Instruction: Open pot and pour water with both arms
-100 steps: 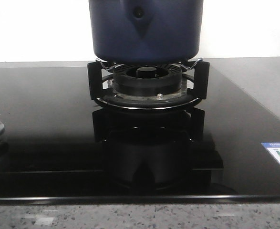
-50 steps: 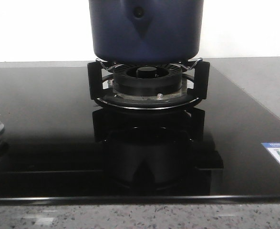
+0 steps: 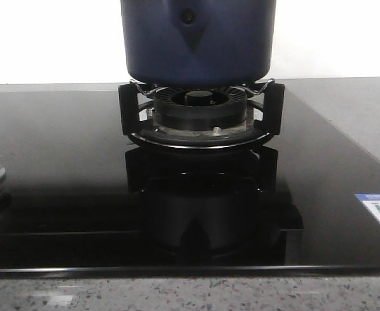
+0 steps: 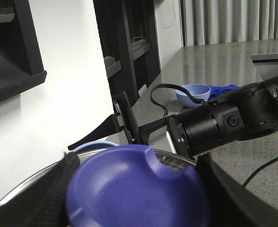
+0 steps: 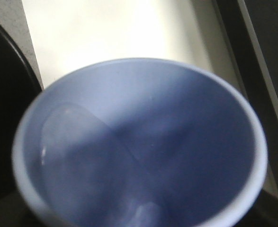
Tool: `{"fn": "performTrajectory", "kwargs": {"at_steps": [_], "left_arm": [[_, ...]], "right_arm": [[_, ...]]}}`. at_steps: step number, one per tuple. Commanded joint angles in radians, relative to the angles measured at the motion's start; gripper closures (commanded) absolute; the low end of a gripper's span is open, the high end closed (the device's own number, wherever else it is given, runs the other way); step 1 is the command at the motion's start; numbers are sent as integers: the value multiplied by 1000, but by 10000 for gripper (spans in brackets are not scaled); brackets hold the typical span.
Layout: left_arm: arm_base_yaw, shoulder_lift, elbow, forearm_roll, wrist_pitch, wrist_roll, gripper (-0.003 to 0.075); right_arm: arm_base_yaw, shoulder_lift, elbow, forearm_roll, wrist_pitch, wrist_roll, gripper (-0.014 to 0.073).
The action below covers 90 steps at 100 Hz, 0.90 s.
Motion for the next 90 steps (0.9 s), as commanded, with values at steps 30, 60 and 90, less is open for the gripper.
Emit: {"fn": "performTrajectory", "kwargs": {"at_steps": [30,60,90], "left_arm": [[3,-40,-38,-103,-1,-8,459],[3,-40,-38,-103,-1,-8,459],[3,-40,-38,-105,-1,-9,459]], "right_arm": [[1,-37,-39,-54,-59,-1,335],[1,-26,-39,-227,-70,-1,335],[1,12,-43,-326,-62,-1,335]]}}
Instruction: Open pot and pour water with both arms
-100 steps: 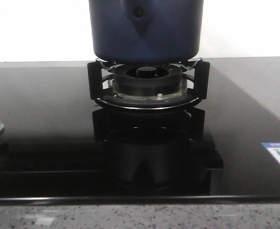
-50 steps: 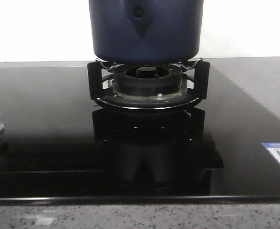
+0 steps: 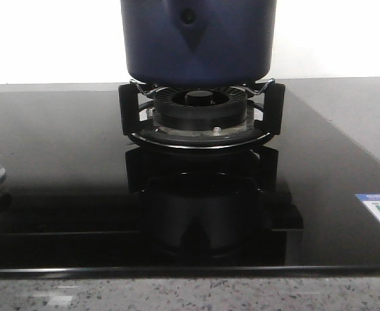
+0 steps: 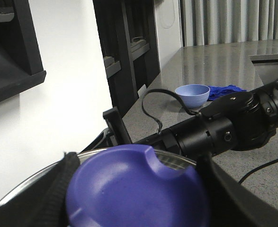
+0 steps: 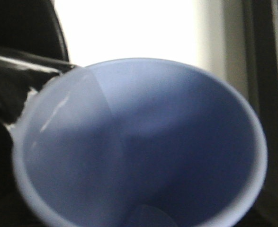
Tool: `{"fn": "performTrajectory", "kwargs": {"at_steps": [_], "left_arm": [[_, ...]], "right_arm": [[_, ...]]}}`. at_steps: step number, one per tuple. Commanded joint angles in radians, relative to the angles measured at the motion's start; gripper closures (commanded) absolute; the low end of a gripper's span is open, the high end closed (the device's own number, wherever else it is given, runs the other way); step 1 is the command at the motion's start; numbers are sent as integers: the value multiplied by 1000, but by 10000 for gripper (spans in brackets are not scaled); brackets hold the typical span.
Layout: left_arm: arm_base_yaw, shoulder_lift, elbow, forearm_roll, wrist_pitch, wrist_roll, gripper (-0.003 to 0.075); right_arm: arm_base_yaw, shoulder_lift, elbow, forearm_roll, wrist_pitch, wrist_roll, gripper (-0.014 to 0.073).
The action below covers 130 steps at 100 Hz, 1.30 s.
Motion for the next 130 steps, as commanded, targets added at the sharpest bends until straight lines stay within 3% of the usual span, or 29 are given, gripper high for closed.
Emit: {"fn": "performTrajectory", "kwargs": {"at_steps": [1,55,82,107,114,130], "left_arm": [[3,-40,-38,-105,-1,-7,459],[3,-40,-38,-103,-1,-7,459],[3,-40,-38,-103,-1,-7,459],[3,-40,-38,-90,-1,-7,459],[3,-40,-38,-84,-1,-7,459],[3,-40,-38,-84,-1,-7,459]], "right_arm": [[-1,-29,-43,-36,-9,0,335],[9,-19,-150,-422,88,0,335],[34,-19,-159,-422,93,-114,335],[34,-19,-163,-422,96,-113,335],[34,-19,-163,-407,82,-66,335],[34,-19,-149,-323,67,178,335]]}}
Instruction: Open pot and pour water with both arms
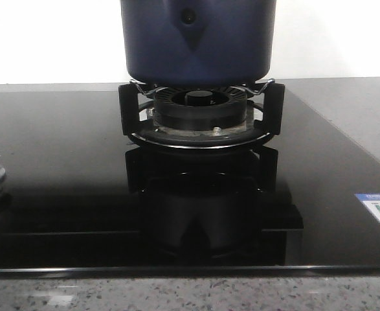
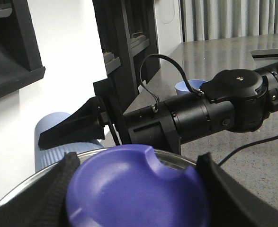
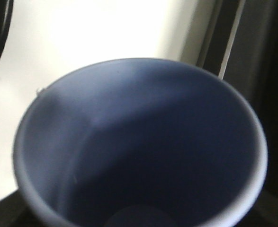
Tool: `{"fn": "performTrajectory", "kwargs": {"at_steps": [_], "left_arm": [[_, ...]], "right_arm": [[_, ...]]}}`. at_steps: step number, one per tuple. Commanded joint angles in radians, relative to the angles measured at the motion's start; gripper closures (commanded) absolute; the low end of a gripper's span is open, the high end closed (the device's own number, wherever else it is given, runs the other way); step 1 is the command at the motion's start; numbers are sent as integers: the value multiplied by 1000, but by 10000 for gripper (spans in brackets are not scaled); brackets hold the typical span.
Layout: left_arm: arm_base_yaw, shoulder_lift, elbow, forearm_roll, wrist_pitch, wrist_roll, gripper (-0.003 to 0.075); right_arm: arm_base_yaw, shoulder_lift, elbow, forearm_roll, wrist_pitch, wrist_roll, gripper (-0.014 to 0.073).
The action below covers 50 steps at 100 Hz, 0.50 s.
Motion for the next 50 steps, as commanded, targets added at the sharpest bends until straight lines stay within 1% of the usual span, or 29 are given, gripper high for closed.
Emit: {"fn": "performTrajectory", "kwargs": {"at_steps": [1,12,17,24,35,42,50], "left_arm": [[3,-40,-38,-103,-2,-7,459],[3,-40,-38,-103,-2,-7,459],[3,-40,-38,-103,-2,-7,459],[3,-40,-38,-103,-2,-7,459],[3,-40,-38,-103,-4,-7,459],[3,-40,-38,-103,-5,-7,459],[3,-40,-38,-103,-8,-7,459]], "right_arm": [[0,-34,-28,44,18,150,335],[0,-34,-17,114,32,337,335],[0,-34,-17,148,63,432,335],[0,-39,-17,172,111,512,335],[0,-39,-17,219,217,533,335],[0,-45,-17,278,289,533,335],[0,-56,-17,374,370,533,335]]}}
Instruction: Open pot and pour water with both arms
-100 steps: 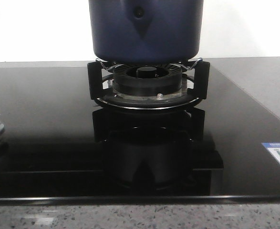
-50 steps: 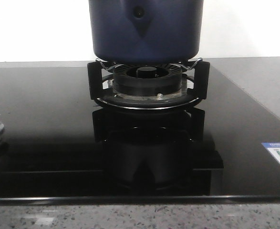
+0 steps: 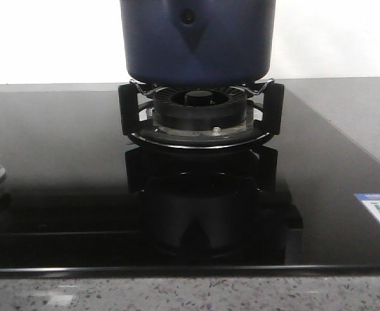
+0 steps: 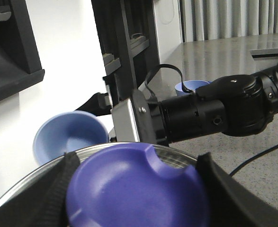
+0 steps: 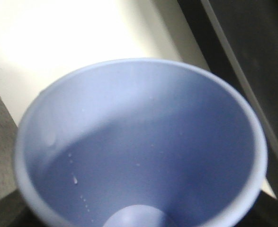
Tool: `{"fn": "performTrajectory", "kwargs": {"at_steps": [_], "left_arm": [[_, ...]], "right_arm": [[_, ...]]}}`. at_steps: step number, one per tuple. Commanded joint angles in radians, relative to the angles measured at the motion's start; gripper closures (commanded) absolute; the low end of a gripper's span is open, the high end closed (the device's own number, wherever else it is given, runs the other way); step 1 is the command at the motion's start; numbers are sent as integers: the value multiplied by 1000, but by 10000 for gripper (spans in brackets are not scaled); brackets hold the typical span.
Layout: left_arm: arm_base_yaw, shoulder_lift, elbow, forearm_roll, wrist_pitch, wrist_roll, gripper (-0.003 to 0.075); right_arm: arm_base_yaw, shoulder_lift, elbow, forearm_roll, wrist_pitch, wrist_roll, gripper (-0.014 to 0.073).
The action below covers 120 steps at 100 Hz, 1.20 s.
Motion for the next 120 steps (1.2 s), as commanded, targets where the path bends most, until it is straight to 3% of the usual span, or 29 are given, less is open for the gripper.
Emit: {"fn": "performTrajectory", "kwargs": {"at_steps": [1,17,37,56,68,86,120], "left_arm": [[3,-35,-33,-105,-9,-6,459],[3,-29,-33,-105,-23,-6,459],[-10,3,-33,-106,-31,-6,459],[-57,36,-33,-104,-42,-6,459],[-80,57,-33,-104,-42,-6,459],[-99,64,-33,-97,-48,-6,459],[-99,64,-33,-97,-38,-6,459]], "right_arm": [[0,-59,-32,84,106,14,335],[-27,-103,-26,343,208,14,335],[-171,-241,129,537,122,25,335],[-427,-411,427,540,-182,193,335],[-541,-466,594,544,-351,205,335],[-562,-433,718,540,-424,205,335],[-562,-345,727,540,-465,205,330]]}}
